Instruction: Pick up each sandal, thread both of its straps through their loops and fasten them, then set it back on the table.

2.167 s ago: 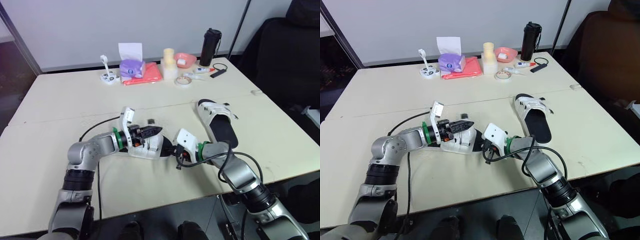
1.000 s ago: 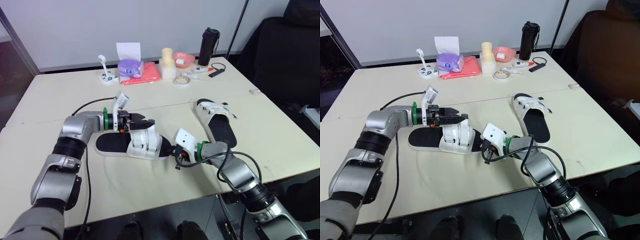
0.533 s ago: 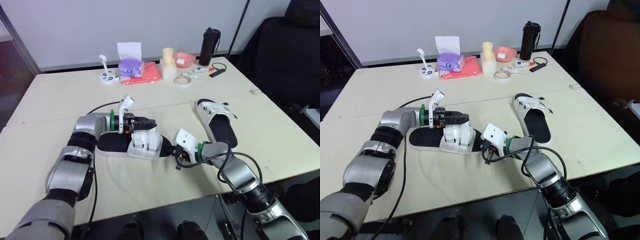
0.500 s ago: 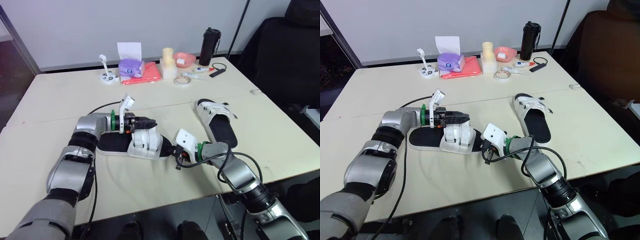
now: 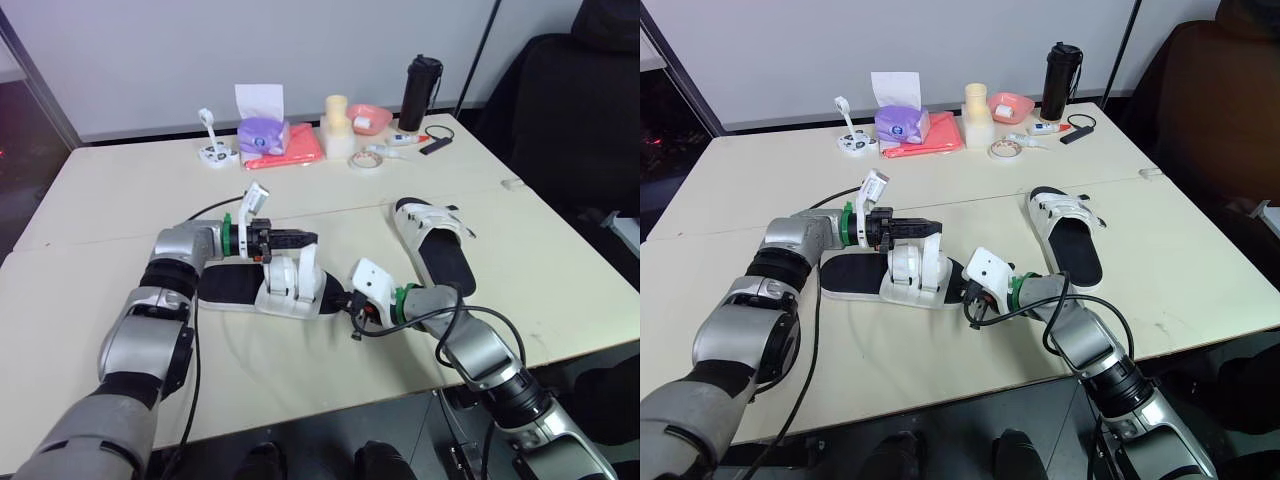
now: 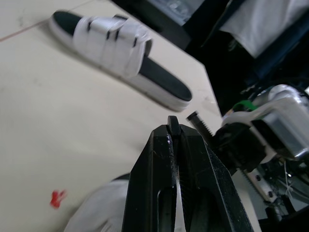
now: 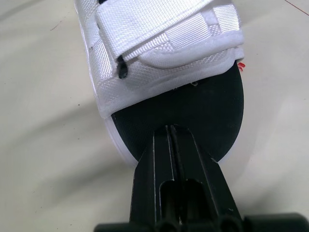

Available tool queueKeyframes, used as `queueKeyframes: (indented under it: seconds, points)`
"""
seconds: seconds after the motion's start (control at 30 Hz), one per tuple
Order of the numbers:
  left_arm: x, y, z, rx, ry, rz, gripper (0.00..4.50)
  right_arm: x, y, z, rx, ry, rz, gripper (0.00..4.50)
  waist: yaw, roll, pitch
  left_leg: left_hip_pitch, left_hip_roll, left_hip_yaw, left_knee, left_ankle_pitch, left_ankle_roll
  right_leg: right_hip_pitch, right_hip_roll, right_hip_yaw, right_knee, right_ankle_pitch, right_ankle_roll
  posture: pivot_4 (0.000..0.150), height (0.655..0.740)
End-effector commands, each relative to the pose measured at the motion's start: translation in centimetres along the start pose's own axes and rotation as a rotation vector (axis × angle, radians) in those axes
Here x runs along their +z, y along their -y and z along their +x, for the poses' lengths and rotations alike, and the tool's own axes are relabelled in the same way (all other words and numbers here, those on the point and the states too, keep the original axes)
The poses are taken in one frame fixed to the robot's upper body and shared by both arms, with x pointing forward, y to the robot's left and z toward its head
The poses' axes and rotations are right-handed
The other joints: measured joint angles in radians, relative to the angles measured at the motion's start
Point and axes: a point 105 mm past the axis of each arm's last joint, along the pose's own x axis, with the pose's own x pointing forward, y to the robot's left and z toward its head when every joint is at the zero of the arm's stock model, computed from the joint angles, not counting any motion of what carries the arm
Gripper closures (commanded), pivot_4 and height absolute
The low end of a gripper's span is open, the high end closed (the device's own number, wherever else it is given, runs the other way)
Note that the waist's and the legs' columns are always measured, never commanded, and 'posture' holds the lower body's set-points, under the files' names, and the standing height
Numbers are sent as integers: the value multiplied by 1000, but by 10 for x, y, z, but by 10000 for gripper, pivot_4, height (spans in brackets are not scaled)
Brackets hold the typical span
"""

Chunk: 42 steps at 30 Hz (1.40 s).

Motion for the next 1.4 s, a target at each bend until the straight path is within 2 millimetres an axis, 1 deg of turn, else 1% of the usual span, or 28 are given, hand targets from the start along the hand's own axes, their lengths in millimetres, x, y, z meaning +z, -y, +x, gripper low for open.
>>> queueKeyframes:
  seconds: [0.03,0.17,0.33,0.43,0.5,0.57,0.7,1.0,1.13,1.27,1.4]
  points:
    - [33,13,1,-58,82,100,44089,-24,-9,3,27,-86,51,45000,0,0,0,0,0,0,0,0,0,0,0,0,0,0,0,1500,7400]
    - [36,18,2,-99,93,88,44089,-24,-9,3,25,-87,51,45000,0,0,0,0,0,0,0,0,0,0,0,0,0,0,0,1500,7400]
    - [38,34,-1,-205,85,84,44089,-25,-8,2,22,-90,53,45000,0,0,0,-1,0,0,0,0,0,-1,0,0,0,0,0,1500,7400]
    - [39,39,-2,-231,87,72,44089,-25,-9,2,23,-90,54,45000,0,0,0,-1,0,0,1,0,0,-1,0,0,1,0,0,1500,7400]
    - [41,38,-1,-220,93,77,44089,-25,-8,2,22,-89,53,45000,0,0,0,-1,0,0,1,0,0,-1,0,0,1,0,0,1500,7400]
    - [41,35,0,-191,98,83,44089,-24,-8,2,22,-88,53,45000,0,0,0,-1,0,0,1,0,0,-1,0,0,1,0,0,1500,7400]
    - [39,20,1,-106,122,91,44089,-24,-8,3,24,-87,53,45000,0,0,0,-1,0,0,1,0,0,-1,0,0,1,0,0,1500,7400]
    - [19,-6,13,37,99,96,44089,-25,-9,1,24,-91,50,45000,3,0,0,-1,0,-1,2,0,0,-1,0,-1,1,0,0,1500,7400]
    - [10,-17,17,114,62,104,44089,-25,-9,1,24,-93,50,45000,5,0,0,-1,0,-1,2,0,0,-1,0,-1,1,0,0,1500,7400]
    - [6,-23,17,152,44,115,44089,-25,-10,0,22,-94,51,45000,7,0,0,-1,0,-1,2,0,0,0,0,-1,1,0,0,1500,7400]
    - [0,-31,11,213,17,107,44089,-26,-11,0,21,-94,54,45000,8,0,0,-1,0,-1,2,0,0,0,0,-1,1,0,0,1500,7400]
